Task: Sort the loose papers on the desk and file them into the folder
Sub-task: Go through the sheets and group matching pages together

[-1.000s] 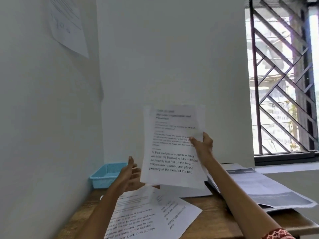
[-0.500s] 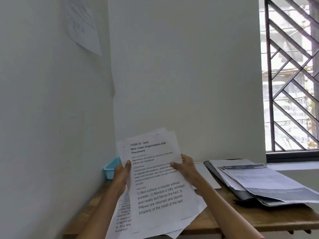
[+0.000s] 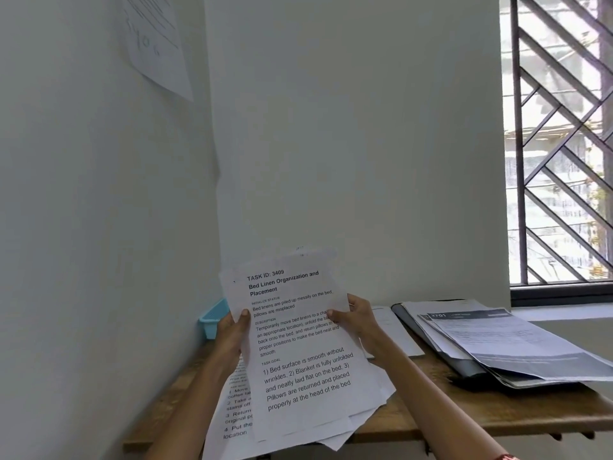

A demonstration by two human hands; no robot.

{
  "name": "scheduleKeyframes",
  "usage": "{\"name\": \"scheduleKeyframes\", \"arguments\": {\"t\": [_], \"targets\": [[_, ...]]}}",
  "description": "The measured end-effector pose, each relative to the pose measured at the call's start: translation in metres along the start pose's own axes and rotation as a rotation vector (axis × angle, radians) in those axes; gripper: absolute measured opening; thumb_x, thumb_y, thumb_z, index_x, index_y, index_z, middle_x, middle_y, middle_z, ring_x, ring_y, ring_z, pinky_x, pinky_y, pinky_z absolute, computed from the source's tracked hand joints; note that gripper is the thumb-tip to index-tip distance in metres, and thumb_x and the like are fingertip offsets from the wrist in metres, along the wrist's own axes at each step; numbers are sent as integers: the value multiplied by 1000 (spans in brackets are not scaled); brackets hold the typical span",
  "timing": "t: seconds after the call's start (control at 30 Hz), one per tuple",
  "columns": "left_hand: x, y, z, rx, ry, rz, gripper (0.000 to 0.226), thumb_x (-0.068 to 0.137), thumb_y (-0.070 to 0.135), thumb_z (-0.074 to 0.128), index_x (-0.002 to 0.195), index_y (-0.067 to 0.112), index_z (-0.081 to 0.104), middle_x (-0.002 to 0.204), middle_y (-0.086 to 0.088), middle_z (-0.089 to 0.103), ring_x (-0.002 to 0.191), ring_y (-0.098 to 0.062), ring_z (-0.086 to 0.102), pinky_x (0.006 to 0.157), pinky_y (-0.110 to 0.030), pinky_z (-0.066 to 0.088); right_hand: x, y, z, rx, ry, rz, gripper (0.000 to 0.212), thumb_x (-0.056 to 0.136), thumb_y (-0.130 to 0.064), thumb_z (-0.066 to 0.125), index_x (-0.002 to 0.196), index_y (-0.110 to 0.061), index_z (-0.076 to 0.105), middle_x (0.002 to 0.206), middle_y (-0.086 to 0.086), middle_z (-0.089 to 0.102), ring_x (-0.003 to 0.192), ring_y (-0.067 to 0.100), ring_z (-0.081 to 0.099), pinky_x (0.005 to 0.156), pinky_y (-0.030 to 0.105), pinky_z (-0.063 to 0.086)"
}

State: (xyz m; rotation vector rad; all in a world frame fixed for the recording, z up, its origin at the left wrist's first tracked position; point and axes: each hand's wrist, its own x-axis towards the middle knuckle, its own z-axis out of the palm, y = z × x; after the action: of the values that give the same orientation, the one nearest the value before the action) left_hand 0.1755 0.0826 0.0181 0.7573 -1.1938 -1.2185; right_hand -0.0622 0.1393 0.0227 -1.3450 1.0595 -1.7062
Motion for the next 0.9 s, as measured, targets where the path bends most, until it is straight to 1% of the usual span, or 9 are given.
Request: {"name": "scheduleKeyframes", "arguments": {"t": [0.1,0.3,0.4,0.47,0.53,0.63,0.7,0.77,0.9], "targets": [[0,0,1,-7,-6,2,27,97,7,44,122,3,53,103,-9,64,83,-22,62,78,-40,53,0,2,-1,12,-2,-1,23,78,15,65,92,-3,64,72,-1,73,64,13,71,55,23,55],[0,-1,4,-13,19,-23,25,97,7,44,120,3,55,107,-15,61,80,-21,60,85,-43,46,2,5,-3,-14,2,5,25,78,15,65,93,-5,64,71,-3,73,65,11,70,57,21,55],[0,0,4,-7,29,-34,25,97,6,43,119,4,55,105,-13,62,80,-21,61,84,-41,47,3,6,-3,-12,18,15,26,77,15,66,93,-6,66,81,4,74,72,18,71,66,30,59],[-1,2,3,-13,27,-33,22,97,7,44,116,7,56,101,-11,63,81,-21,61,76,-38,50,4,7,-2,6,9,3,27,76,14,67,98,-3,66,94,16,72,85,30,70,80,42,57],[-2,4,2,-2,21,-22,18,95,8,48,110,8,58,98,-10,65,80,-21,62,69,-35,50,5,6,1,15,17,6,30,76,14,67,101,-1,65,102,22,69,87,32,69,83,44,56],[-4,8,-1,58,73,-10,18,90,11,59,108,7,60,99,-13,66,82,-27,64,72,-35,52,5,2,7,6,-4,12,25,78,11,68,100,-1,64,97,14,71,77,21,71,71,32,59],[-5,12,-8,89,178,-1,18,91,12,58,108,6,61,104,-12,66,88,-29,64,81,-40,52,2,-2,13,-98,-48,26,15,83,-7,71,95,-5,63,87,8,72,69,16,69,60,24,55],[-10,20,-23,43,286,-13,20,94,9,53,112,3,60,106,-14,65,91,-30,64,88,-42,50,1,-3,15,-191,-42,71,21,86,-24,69,92,-6,60,81,7,68,61,14,62,53,22,50],[-18,25,-82,52,419,-134,26,96,6,50,120,-3,53,115,-13,57,105,-29,55,93,-37,42,2,6,4,-399,67,159,18,88,-20,67,88,-3,61,79,11,65,54,16,57,48,22,51]]}}
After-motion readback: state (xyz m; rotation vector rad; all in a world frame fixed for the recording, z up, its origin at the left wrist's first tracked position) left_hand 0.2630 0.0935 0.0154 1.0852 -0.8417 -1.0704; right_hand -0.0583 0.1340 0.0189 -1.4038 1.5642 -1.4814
